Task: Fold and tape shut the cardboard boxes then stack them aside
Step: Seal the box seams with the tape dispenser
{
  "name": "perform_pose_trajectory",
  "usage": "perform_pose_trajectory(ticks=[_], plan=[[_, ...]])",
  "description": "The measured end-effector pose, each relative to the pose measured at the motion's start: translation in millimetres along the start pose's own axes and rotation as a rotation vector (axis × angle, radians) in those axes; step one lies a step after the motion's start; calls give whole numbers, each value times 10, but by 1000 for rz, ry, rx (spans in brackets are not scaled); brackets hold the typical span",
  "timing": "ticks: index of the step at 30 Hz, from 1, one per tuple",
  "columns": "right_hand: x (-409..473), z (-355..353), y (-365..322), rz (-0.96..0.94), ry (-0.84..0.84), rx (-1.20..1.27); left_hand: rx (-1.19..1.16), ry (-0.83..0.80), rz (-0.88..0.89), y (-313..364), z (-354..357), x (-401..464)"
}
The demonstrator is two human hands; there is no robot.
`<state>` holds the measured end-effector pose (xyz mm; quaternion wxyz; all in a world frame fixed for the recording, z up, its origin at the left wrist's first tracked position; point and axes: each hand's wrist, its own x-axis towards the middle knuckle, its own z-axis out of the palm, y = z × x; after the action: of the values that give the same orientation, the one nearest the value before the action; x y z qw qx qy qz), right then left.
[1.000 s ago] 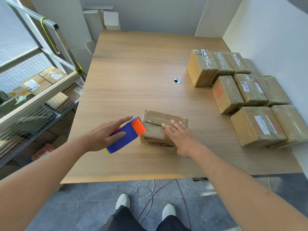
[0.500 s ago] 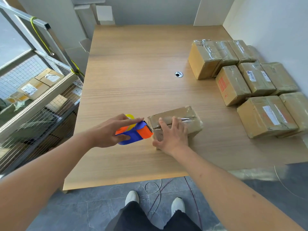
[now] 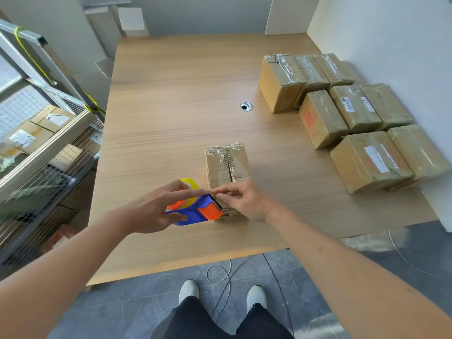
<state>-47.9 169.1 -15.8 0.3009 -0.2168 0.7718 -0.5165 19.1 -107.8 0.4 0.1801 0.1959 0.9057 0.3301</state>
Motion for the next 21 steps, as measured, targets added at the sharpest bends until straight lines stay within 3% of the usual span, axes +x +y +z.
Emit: perform_pose_trajectory(ticks=[3,10,17,21], plan=[[-31,18,-40,40,-13,152,7,-1,13,93,7,-53],[-176,126,-87,35,193,274,-15,10,-35,285,45,-116],[-355,158,47,128,419,51,-76,-87,-142,322,206,-210],[-605,-150,295,256,585,70,-51,-124,-224,123,153,-428]])
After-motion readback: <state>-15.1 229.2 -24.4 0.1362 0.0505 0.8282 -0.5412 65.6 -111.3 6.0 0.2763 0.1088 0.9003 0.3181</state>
